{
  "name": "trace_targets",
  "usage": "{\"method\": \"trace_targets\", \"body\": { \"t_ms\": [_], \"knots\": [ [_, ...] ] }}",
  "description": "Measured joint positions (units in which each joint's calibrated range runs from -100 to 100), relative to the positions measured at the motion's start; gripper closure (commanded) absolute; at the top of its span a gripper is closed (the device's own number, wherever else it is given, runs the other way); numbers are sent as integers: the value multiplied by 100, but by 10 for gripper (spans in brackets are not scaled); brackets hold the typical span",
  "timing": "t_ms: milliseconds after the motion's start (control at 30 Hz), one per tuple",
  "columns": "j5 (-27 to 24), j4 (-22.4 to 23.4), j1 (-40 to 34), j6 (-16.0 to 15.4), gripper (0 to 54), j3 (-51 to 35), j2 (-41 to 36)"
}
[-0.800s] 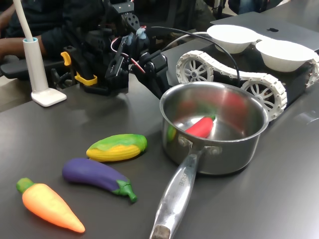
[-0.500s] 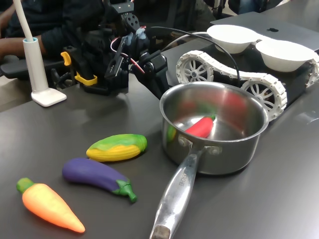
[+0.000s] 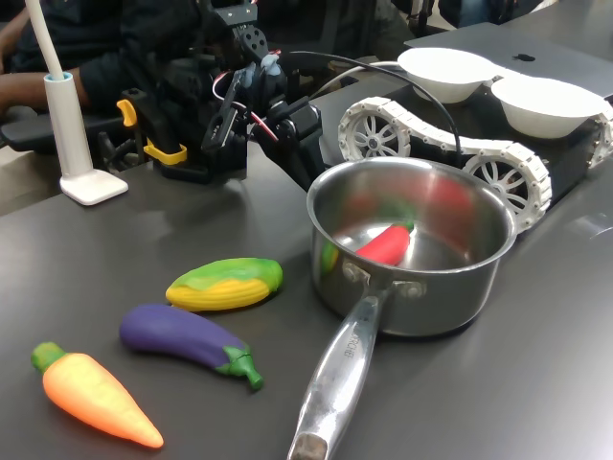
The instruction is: Pick up the brinjal and place them in the pan
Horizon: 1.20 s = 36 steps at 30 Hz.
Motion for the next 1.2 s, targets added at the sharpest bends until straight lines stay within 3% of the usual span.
{"method": "trace_targets", "body": {
  "t_ms": [1200],
  "knots": [
    [-29,0,0,0,535,0,0]
  ]
}}
